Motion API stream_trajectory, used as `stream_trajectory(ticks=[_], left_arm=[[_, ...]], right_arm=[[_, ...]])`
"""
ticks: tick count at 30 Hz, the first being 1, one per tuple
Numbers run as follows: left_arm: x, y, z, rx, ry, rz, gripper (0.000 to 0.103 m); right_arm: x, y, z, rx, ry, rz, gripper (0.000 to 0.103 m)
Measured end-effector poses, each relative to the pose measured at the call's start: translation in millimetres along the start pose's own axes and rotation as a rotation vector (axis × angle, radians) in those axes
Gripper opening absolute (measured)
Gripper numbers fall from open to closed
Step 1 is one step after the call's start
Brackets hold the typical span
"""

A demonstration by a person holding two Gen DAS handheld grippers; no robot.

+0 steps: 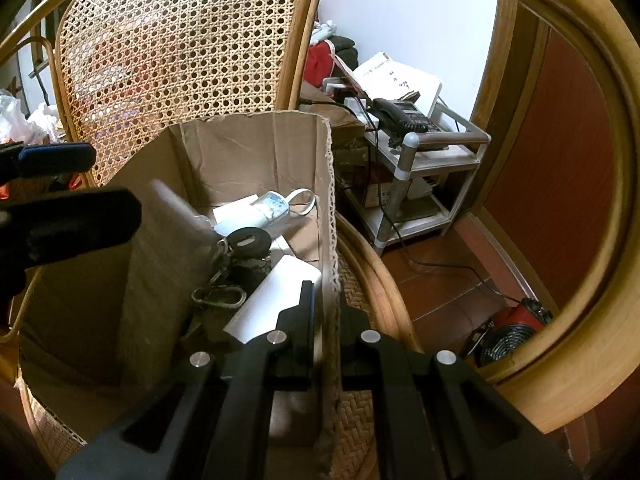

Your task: Organize rigid objects

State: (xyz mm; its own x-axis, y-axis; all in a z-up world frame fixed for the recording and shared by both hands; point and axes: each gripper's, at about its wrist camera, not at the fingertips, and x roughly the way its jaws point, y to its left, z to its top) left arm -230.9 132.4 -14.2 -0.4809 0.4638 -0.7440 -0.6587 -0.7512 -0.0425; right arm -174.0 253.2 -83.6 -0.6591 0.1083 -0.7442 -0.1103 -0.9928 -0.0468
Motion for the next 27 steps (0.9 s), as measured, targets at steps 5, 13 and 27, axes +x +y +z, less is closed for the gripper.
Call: stream_trajectory(ticks=[5, 13, 27], left_arm=[[3, 1, -5, 0.013, 0.014, 0.012, 0.086], [-4, 7, -11, -0.002, 0.01, 0.032, 0.087], [-81, 18, -28, -0.049, -0.079, 0.178, 0.1]], right_arm=[[0, 1, 0, 0.0, -0.001, -0.001, 0.01], [1, 1, -1, 0.001, 0.001, -0.003, 0.01], [-27, 8, -1, -0.018, -0.108, 0.029, 0.063]])
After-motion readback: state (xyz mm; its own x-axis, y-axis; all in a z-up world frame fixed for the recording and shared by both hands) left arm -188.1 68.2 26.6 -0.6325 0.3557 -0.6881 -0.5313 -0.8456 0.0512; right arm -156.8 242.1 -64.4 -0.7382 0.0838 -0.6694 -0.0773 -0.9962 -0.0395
